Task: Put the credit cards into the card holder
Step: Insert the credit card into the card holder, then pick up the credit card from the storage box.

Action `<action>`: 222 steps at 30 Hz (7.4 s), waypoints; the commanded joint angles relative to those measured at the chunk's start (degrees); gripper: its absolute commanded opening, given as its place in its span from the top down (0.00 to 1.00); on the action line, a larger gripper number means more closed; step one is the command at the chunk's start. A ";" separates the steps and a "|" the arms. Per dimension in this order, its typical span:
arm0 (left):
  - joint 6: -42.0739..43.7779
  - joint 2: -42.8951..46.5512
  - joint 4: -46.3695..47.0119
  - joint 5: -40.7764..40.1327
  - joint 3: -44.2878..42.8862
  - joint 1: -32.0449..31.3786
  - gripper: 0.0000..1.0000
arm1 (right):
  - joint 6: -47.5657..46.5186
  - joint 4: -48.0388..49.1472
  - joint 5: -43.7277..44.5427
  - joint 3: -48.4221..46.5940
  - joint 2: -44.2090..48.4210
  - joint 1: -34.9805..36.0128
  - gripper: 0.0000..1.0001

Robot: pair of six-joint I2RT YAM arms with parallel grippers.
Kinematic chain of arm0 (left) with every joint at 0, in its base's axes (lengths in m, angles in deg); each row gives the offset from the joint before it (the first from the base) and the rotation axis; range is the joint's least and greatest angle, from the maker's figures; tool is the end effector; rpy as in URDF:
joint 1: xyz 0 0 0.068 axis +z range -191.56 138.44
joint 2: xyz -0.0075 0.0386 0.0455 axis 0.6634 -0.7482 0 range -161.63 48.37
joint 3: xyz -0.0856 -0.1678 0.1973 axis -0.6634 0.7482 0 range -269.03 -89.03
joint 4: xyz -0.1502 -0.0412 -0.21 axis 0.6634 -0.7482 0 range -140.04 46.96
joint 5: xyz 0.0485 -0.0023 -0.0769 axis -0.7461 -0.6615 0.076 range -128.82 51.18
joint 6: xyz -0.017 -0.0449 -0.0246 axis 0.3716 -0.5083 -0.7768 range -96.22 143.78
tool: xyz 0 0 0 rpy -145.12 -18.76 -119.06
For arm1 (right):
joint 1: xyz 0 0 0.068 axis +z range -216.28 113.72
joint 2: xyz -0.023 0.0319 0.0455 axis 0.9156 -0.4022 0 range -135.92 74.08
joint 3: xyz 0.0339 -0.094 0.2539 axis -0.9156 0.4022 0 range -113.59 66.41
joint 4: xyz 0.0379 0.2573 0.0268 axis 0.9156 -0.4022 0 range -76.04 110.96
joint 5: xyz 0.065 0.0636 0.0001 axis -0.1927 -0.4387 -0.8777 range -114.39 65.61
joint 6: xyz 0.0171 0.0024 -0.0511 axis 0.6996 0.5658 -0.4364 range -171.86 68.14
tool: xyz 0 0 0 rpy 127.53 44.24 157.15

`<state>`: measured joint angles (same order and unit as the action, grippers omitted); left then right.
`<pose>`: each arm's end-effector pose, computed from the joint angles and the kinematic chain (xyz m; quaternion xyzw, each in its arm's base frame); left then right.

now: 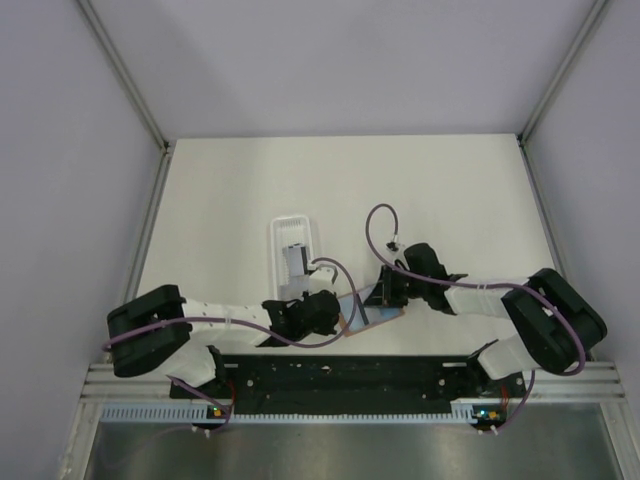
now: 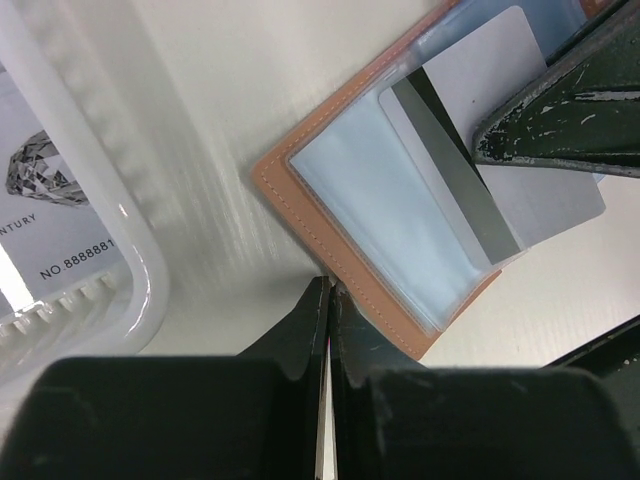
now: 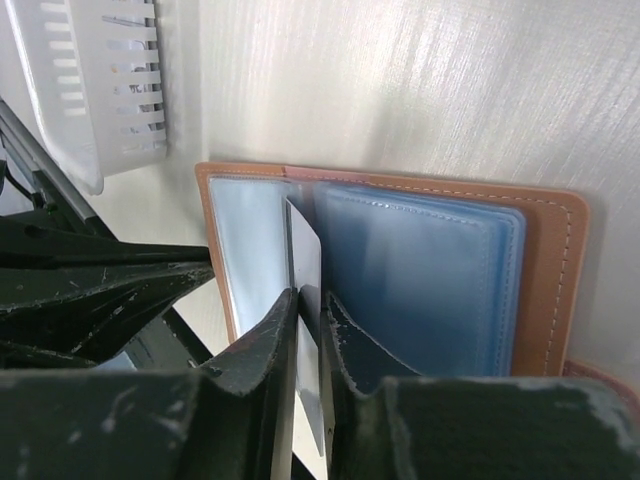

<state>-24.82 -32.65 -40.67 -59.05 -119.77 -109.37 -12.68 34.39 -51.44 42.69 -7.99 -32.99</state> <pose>0.1072 -0.2301 0.1444 0.0911 0.9164 -0.2142 0.3256 0.1901 0.1441 0.1233 -0.0434 0.9014 0.3945 0.1729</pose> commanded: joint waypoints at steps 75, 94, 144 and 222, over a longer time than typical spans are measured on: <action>1.05 -8.81 3.69 2.91 -4.24 -0.04 1.00 | -8.51 -21.34 7.01 -10.20 4.98 5.72 0.77; 1.75 2.78 -4.91 -2.70 -3.18 -0.04 0.92 | -10.44 -31.80 22.91 -11.87 21.41 5.64 0.49; 7.20 23.02 -8.18 -1.39 6.13 30.02 0.48 | -11.14 -30.04 15.89 -30.15 5.24 10.03 0.49; 13.18 22.13 -0.26 6.07 9.65 30.98 0.77 | -17.03 -5.78 21.34 -19.78 11.48 9.94 0.47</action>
<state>-12.60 -10.29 -45.57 -53.61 -110.88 -78.73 -30.67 30.92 -29.63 22.42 0.06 -23.37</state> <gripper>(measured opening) 0.263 0.528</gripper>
